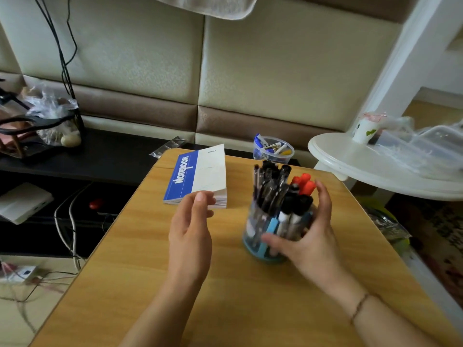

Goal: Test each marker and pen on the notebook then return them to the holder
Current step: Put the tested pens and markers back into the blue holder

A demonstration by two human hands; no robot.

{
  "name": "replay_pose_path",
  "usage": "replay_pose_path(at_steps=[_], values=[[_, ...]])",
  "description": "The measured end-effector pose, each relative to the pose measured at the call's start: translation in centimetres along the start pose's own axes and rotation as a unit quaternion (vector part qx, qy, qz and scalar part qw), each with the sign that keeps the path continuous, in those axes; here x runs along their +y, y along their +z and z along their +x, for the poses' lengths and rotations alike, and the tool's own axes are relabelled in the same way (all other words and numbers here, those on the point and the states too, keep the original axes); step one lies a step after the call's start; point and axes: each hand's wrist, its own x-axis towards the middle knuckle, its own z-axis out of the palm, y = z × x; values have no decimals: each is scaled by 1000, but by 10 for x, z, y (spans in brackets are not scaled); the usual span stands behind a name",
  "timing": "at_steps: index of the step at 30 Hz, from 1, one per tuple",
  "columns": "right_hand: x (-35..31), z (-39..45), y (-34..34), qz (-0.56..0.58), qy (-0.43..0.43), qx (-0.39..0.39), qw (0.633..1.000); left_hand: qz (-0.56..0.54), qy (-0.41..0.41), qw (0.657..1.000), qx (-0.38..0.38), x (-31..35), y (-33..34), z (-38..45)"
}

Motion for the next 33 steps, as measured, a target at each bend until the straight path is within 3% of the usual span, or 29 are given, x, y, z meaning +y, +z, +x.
replay_pose_path(at_steps=[7,13,15,17,18,20,22,24,27,30,33], values=[[51,122,-15,2,62,83,995,73,-22,997,-11,-1,4,0],[66,152,-4,4,68,127,990,90,-53,994,19,-2,-1,8],[63,135,5,-31,-8,249,968,87,-57,994,44,-5,-2,11],[42,113,27,-55,-199,323,924,72,-49,994,71,-8,-3,12],[24,103,43,-69,-288,272,916,66,-42,993,83,-9,-4,13],[-12,90,79,-166,-366,57,914,69,-28,992,103,-13,-5,16],[-36,88,116,-298,-295,-151,895,73,-22,990,122,-15,-7,18],[-46,91,138,-372,-220,-246,868,91,-14,986,139,-17,-11,21],[-44,87,139,-349,-181,-262,881,145,3,973,181,-19,-19,27],[-28,73,112,-312,-186,-227,904,120,-22,976,181,-20,-20,27],[-6,79,81,-386,-145,-193,890,142,-26,977,158,-20,-14,23]])
